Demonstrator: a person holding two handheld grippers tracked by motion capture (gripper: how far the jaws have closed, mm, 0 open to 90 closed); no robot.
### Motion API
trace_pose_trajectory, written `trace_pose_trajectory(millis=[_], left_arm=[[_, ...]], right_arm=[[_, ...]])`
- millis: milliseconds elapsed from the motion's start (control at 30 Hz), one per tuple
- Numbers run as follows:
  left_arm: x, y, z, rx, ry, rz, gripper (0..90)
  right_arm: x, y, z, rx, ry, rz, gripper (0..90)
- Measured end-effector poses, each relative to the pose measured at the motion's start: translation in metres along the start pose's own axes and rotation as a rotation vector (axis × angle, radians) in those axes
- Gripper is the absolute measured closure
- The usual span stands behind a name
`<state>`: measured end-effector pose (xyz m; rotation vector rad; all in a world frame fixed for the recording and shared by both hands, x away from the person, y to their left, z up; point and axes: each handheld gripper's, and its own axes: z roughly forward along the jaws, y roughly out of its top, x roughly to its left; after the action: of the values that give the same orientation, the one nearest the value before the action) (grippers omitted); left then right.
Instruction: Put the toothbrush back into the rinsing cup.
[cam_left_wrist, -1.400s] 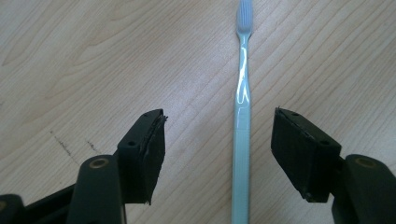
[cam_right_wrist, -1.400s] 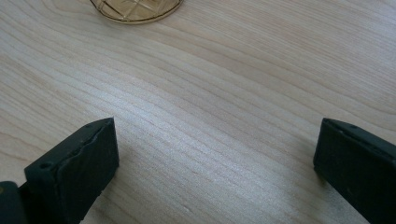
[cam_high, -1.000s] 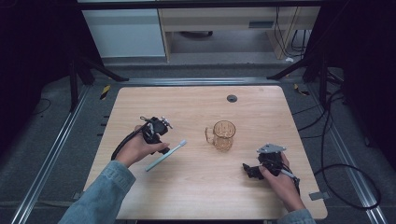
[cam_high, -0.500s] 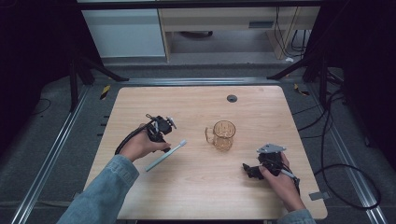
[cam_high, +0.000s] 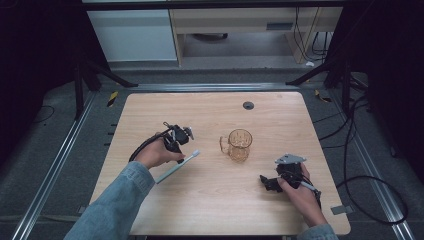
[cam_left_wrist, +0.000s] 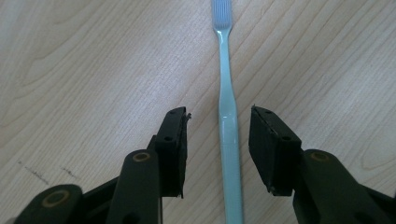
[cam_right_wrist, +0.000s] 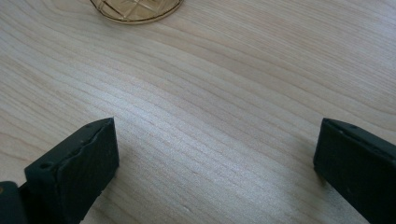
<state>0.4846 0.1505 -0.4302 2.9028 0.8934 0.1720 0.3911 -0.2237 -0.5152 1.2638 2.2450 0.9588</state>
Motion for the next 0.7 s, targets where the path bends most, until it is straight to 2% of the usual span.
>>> trace_pose_trajectory(millis=[167,367,700], left_arm=[[0.001,0.005,0.009,0.022,0.002,0.008,58.9],[-0.002,0.012,0.020,0.046,-0.020,0.012,63.2],[0.001,0.013,0.026,0.064,-0.026,0.007,65.1]], right_arm=[[0.000,0.000,0.000,0.000,0.000,0.002,0.4],[0.000,0.000,0.000,0.000,0.000,0.000,0.4],[0.000,0.000,0.000,0.000,0.000,0.002,0.4]])
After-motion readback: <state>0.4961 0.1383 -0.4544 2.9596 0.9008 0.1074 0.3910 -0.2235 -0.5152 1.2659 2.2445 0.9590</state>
